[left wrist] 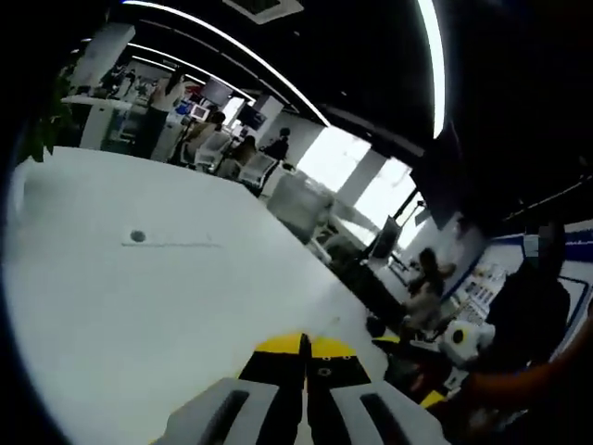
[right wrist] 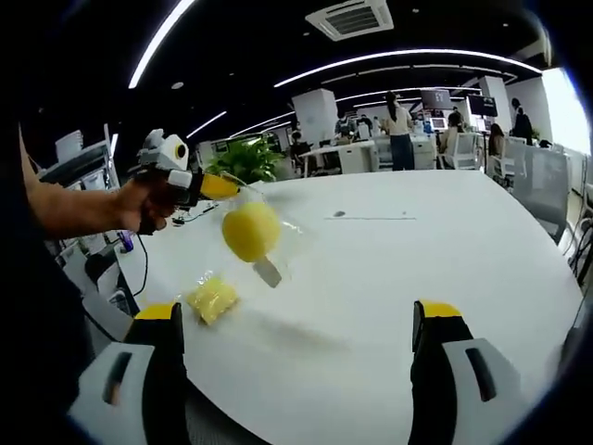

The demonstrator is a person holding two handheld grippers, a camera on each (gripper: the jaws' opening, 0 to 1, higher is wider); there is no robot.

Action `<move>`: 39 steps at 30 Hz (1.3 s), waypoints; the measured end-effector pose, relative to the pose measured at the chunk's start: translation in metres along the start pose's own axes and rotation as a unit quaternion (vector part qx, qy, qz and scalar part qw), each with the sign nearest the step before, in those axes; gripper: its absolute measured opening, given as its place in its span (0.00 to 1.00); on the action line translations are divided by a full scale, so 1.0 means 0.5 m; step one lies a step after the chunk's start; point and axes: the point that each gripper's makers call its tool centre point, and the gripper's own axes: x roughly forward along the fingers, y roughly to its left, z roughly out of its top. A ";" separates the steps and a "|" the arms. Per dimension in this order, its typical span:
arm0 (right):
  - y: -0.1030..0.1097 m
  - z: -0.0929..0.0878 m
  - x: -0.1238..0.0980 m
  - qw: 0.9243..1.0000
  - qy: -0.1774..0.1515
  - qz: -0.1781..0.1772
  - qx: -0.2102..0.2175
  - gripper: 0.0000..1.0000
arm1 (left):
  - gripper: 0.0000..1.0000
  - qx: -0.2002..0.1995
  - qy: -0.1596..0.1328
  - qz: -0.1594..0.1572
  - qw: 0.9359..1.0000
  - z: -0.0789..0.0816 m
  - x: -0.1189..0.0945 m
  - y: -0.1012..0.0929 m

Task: Compare the silicone blocks by pressing each to a similar depth, holding the contact briefly, and releasing to observe deformation and rebound differences across the visible hardness samples.

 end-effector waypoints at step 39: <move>0.076 0.264 0.017 0.984 -0.119 0.124 -0.056 0.97 | 0.00 0.056 -0.052 -0.105 0.992 0.185 -0.096 -0.208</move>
